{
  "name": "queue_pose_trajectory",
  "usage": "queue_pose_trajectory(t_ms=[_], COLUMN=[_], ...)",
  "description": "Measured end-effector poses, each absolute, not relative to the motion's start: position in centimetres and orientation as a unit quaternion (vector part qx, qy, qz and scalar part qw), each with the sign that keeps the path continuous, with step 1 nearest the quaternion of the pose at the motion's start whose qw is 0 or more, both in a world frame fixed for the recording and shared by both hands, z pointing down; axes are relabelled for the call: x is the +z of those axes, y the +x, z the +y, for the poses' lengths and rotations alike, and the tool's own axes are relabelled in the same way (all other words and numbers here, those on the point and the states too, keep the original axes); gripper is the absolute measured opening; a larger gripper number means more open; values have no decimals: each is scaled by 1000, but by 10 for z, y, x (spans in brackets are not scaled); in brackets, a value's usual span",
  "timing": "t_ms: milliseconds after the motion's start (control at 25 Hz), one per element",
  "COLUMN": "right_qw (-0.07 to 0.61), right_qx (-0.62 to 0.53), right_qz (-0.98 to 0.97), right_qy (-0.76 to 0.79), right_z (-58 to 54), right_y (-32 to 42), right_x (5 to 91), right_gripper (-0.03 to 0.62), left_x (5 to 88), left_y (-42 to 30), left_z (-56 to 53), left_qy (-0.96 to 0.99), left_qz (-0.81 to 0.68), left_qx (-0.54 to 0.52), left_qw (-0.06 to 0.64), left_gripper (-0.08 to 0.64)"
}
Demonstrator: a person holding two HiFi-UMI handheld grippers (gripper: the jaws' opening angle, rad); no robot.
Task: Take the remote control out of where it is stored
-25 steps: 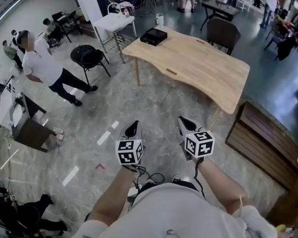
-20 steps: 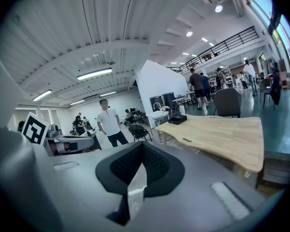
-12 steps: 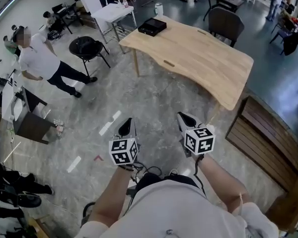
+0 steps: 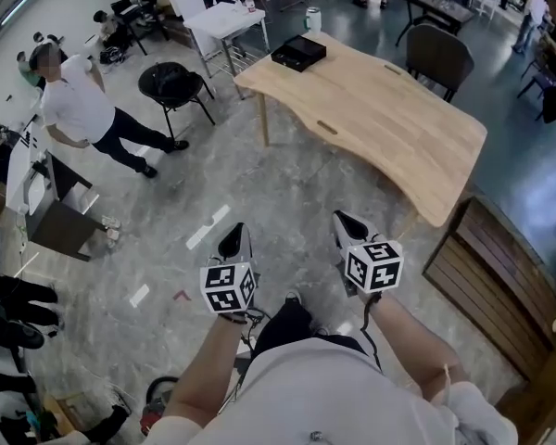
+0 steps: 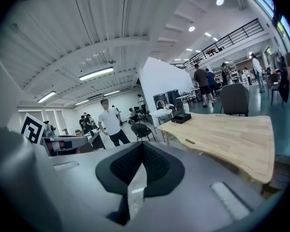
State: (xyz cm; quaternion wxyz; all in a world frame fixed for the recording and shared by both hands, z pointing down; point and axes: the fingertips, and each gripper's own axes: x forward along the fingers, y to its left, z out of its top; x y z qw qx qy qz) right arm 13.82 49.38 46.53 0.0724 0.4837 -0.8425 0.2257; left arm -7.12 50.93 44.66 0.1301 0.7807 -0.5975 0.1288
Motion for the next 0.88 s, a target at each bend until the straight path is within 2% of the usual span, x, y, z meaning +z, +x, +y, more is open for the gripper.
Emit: queue_pose_trajectory(t_ms=[280, 880], right_qw=[82, 97], right_qx=[224, 214], right_qz=[-844, -829], right_qy=[481, 508], right_z=[418, 177], right_y=[113, 38], right_x=[471, 450], right_gripper=[25, 25], left_x=[449, 441], left_y=[-91, -161], left_z=[430, 178], left_qy=[785, 811], left_qz=[-594, -557], left_qx=[120, 120], left_qw=[128, 135], left_gripper=[0, 0])
